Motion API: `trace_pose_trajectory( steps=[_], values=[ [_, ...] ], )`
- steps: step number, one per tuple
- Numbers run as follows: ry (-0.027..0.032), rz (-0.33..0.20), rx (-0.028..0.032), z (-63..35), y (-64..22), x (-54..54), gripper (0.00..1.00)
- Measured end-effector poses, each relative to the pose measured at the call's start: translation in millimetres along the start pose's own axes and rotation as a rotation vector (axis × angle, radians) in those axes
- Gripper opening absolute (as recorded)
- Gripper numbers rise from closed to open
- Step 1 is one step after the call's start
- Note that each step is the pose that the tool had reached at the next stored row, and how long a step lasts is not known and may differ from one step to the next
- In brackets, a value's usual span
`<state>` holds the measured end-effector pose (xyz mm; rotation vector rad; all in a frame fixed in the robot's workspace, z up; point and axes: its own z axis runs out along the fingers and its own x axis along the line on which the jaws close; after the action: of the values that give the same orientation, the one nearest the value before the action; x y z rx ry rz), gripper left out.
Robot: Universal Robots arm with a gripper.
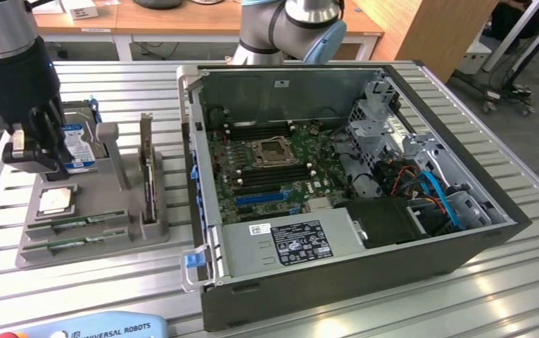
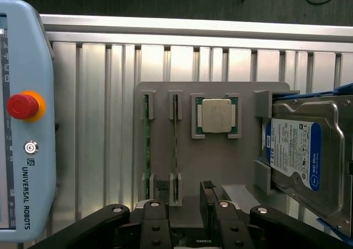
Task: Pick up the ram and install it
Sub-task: 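Pick up the ram and move it above insertion slot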
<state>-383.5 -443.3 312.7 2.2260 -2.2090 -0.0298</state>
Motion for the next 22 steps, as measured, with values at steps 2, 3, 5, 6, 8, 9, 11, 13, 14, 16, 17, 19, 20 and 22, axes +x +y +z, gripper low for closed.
trace_pose_trajectory(
  steps=[2,3,5,6,8,9,11,13,14,16,17,19,20,22],
  values=[
    [0.0000,0.000,0.0000,2.0,0.0,0.0,0.36],
    [0.0000,0.000,0.0000,3.0,-0.1,0.0,0.36],
    [0.0000,0.000,0.0000,4.8,-0.1,0.0,0.36],
    [0.0000,0.000,0.0000,5.6,-0.1,0.0,0.36],
    [0.0000,0.000,-0.0001,7.4,-0.1,0.1,0.36],
    [0.0000,0.000,0.0000,8.4,-0.2,0.1,0.36],
    [0.0000,0.000,0.0000,10.4,-0.2,0.1,0.36],
    [0.0000,0.000,0.0000,12.3,-0.2,0.1,0.36],
    [0.0000,0.000,0.0000,13.3,-0.2,0.1,0.36],
    [0.0000,0.000,0.0000,15.1,-0.3,0.1,0.36],
    [0.0000,0.000,0.0000,16.0,-0.3,0.2,0.36],
    [0.0000,0.000,0.0001,17.7,-0.3,0.2,0.36],
    [0.0000,0.000,0.0000,18.5,-0.3,0.2,0.36],
    [0.0000,0.000,0.0000,19.9,-0.3,0.2,0.36]
  ],
)
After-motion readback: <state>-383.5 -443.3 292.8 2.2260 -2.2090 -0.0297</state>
